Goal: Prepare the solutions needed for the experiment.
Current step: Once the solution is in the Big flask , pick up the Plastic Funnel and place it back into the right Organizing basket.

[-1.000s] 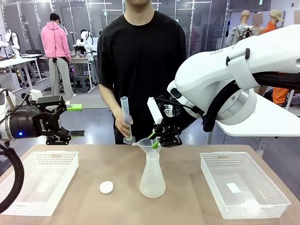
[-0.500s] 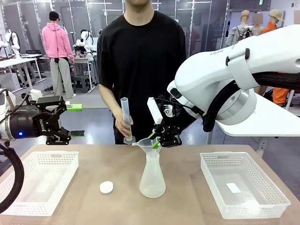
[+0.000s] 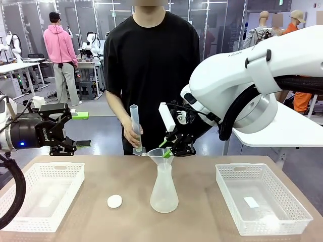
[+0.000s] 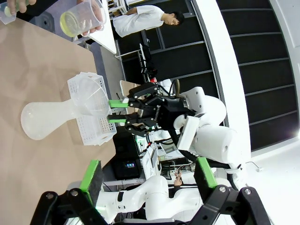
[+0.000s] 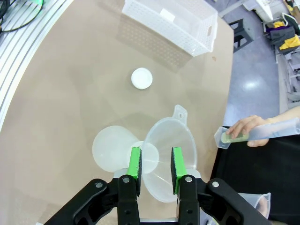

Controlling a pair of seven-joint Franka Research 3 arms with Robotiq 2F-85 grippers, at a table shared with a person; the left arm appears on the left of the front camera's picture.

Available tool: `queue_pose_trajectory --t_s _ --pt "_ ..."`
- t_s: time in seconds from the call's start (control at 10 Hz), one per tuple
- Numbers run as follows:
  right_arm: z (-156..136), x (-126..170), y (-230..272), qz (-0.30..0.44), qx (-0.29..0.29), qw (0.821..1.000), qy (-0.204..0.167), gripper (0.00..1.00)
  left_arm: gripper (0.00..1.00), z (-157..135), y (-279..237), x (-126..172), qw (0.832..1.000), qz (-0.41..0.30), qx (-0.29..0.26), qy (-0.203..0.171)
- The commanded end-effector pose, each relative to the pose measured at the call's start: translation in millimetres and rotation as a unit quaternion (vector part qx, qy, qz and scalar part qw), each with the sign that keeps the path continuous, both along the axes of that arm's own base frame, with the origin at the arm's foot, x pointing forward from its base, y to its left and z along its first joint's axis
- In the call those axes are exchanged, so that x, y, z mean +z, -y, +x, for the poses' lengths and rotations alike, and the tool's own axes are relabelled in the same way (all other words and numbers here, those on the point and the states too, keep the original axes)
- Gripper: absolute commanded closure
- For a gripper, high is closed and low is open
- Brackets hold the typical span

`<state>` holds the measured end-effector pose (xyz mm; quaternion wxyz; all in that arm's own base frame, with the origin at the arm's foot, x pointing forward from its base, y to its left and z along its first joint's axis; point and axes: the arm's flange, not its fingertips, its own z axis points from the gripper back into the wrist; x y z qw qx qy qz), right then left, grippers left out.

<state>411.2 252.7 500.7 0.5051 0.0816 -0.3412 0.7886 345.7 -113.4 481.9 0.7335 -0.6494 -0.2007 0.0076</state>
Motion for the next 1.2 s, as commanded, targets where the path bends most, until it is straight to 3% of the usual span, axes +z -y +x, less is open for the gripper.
queue_pose_trajectory --t_s 0.0,0.3,0.4,0.5,0.6,0.8,1.0,1.1 --pt "-15 13 18 0.043 0.002 0.999 0.026 0.66 0.00 -3 3 0 1.000 -0.015 0.003 0.000" --pt "-23 32 37 0.071 -0.031 0.996 0.042 0.66 0.00 -3 3 0 1.000 -0.015 0.003 0.000" --pt "-26 39 48 0.076 -0.058 0.995 0.032 0.66 0.00 -3 3 0 1.000 -0.015 0.003 0.000" --pt "-28 46 65 0.096 -0.109 0.989 -0.007 0.66 0.00 -3 3 0 1.000 -0.015 0.003 0.000" --pt "-29 50 90 0.093 -0.203 0.974 -0.045 0.66 0.00 -3 3 0 1.000 -0.015 0.003 0.000" --pt "-34 50 139 0.139 -0.339 0.923 -0.118 0.66 0.00 -3 3 0 1.000 -0.015 0.003 0.000" --pt "-38 40 169 0.153 -0.461 0.842 -0.235 0.66 0.00 -3 3 0 1.000 -0.015 0.003 0.000" --pt "-38 33 171 0.164 -0.491 0.813 -0.268 0.66 0.00 -3 3 0 1.000 -0.015 0.003 0.000"
